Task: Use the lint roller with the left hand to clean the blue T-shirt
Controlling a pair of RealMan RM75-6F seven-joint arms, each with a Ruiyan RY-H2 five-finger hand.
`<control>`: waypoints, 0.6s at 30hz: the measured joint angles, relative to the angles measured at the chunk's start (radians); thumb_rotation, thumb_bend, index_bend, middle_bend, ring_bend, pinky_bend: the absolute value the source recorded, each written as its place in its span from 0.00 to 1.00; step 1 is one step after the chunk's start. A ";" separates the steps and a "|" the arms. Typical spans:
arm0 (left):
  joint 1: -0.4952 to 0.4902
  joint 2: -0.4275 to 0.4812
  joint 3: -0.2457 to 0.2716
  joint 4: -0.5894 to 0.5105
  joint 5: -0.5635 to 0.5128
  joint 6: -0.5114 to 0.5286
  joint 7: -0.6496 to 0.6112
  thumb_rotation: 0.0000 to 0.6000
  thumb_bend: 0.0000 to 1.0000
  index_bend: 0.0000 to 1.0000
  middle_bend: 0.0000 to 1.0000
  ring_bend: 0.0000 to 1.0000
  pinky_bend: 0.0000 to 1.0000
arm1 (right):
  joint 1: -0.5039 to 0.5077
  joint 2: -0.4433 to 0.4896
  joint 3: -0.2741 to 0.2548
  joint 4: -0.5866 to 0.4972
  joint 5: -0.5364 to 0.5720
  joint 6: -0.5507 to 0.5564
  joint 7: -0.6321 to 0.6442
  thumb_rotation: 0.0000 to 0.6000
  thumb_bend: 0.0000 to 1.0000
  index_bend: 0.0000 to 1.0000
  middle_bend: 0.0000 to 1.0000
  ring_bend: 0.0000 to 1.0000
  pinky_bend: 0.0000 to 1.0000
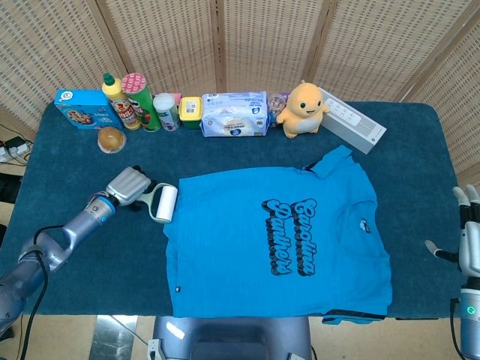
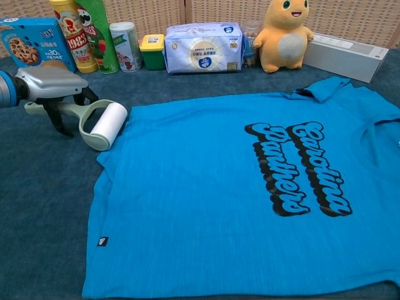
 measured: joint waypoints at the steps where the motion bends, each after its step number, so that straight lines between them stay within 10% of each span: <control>1: 0.001 -0.002 -0.002 0.002 -0.002 0.005 -0.001 1.00 0.10 0.52 0.87 0.53 0.35 | 0.000 0.000 0.000 0.000 0.000 0.000 0.000 1.00 0.00 0.06 0.00 0.00 0.00; 18: 0.019 -0.030 -0.024 0.020 -0.022 0.059 0.017 1.00 0.20 0.53 0.92 0.71 0.71 | -0.004 0.010 -0.002 -0.011 -0.007 0.002 0.018 1.00 0.00 0.06 0.00 0.00 0.00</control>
